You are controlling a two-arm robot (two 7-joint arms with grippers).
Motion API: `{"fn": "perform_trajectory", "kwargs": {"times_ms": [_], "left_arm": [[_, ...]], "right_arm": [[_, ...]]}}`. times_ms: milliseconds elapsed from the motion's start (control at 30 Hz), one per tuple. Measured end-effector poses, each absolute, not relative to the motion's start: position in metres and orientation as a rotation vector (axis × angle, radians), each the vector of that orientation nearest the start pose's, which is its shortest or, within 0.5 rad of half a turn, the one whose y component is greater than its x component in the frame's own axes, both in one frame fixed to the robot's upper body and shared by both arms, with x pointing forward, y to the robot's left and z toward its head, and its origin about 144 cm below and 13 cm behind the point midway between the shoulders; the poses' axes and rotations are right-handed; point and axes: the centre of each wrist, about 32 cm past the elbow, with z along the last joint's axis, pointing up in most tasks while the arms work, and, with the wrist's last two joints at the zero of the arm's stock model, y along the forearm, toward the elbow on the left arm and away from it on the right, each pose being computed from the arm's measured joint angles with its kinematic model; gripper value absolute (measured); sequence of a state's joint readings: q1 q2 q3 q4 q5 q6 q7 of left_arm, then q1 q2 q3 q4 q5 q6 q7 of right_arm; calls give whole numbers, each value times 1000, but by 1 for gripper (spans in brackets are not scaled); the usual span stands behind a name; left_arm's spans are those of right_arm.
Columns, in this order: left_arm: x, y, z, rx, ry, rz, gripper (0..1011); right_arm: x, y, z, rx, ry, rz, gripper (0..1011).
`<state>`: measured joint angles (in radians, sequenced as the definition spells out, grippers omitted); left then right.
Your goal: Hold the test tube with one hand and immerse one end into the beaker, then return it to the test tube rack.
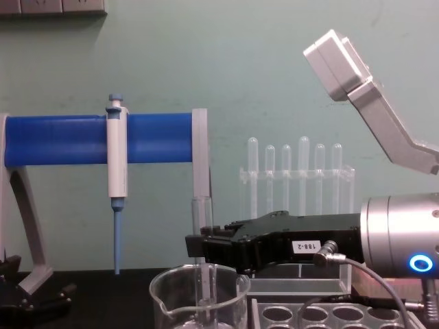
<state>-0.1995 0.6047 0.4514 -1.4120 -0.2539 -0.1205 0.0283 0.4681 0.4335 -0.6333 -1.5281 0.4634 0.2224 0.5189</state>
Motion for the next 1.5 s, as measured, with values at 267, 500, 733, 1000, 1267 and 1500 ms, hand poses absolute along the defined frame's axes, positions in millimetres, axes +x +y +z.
{"fn": "perform_trajectory", "kwargs": {"times_ms": [267,500,733,1000,1267,1500], "left_arm": [[489,310,1140,304,-285,1248,1000],[489,310,1140,304,-285,1248,1000],[489,310,1140,304,-285,1248,1000],[489,310,1140,304,-285,1248,1000],[489,310,1140,304,-285,1248,1000],[489,310,1140,304,-285,1248,1000]], "right_arm": [[532,-183,1232,-185,-24,-526,241],[532,-183,1233,-182,-26,-522,241],[529,-184,1247,-163,-58,-516,241],[521,-187,1273,-145,-103,-517,241],[512,-193,1299,-116,-130,-526,241],[503,-204,1318,-85,-131,-542,241]]}}
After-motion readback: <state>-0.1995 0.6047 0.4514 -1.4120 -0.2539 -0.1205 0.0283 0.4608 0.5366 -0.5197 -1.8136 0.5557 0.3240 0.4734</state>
